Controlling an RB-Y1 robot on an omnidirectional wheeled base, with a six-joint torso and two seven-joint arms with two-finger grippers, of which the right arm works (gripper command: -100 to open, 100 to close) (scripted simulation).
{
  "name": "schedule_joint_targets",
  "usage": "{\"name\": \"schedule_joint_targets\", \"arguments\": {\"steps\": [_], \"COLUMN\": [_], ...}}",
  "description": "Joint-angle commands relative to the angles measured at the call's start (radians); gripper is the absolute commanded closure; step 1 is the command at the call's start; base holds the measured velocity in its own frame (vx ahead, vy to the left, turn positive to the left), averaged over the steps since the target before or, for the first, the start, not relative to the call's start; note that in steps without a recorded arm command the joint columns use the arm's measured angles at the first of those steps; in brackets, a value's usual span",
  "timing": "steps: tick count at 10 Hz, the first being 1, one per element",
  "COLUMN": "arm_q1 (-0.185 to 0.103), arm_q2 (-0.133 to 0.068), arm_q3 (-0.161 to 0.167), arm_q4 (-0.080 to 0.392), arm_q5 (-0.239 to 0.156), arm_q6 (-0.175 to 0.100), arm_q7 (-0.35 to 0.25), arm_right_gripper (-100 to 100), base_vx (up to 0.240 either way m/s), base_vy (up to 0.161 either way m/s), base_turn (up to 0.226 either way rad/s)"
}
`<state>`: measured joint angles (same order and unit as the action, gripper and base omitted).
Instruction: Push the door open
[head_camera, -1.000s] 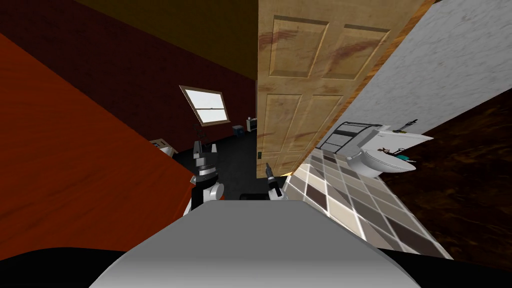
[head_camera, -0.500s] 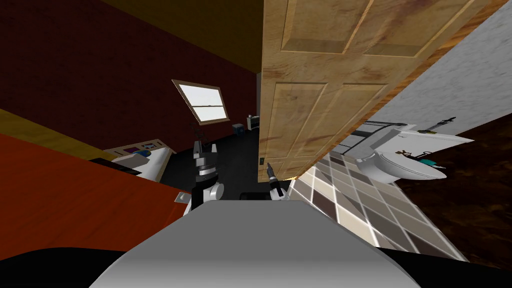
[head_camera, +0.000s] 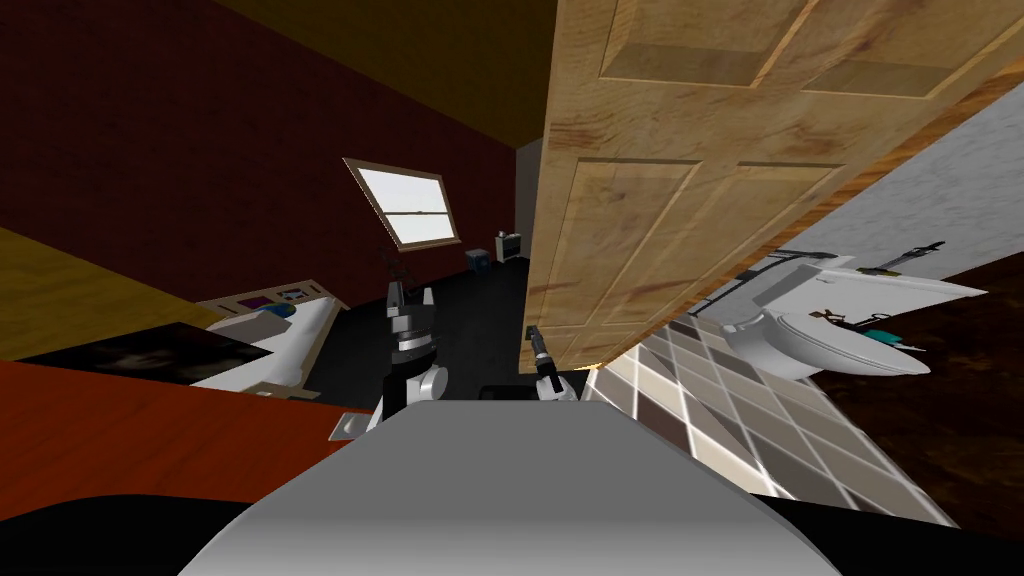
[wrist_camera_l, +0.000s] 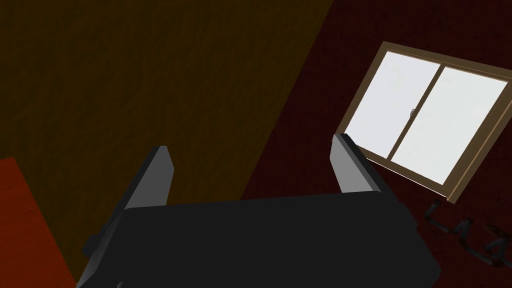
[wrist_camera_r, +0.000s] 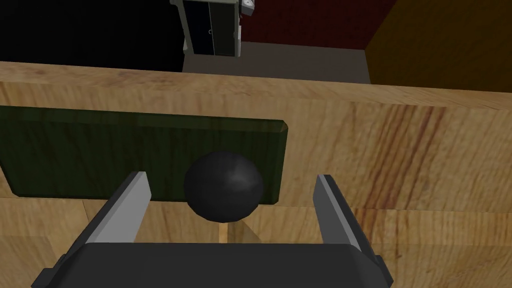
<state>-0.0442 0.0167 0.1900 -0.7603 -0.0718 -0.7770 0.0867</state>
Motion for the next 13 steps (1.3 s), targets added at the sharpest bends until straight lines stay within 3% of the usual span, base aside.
{"name": "schedule_joint_targets", "arguments": {"steps": [1,6,7,9,10,13], "arm_q1": [0.0,0.0,-0.001,-0.004,-0.004,-0.008], "arm_q2": [-0.002,-0.002,-0.021,-0.035,-0.035,-0.045], "arm_q3": [0.0,0.0,-0.017,-0.039,-0.039,-0.086], "arm_q4": [-0.001,-0.001,0.001,0.001,0.001,0.001], "arm_q5": [0.0,0.0,-0.009,-0.02,-0.02,-0.044], "arm_q6": [0.003,0.003,0.006,0.008,0.008,0.01], "arm_q7": [0.0,0.0,0.005,0.01,0.01,0.022], "arm_right_gripper": [100,100,100,100,100,100], "base_vx": [-0.017,-0.012,0.088,0.179,0.138,0.188], "base_vy": [-0.001,-0.004,0.053,0.097,0.064,0.103], "base_turn": [0.009,0.004,-0.053,-0.093,-0.023,-0.098]}}
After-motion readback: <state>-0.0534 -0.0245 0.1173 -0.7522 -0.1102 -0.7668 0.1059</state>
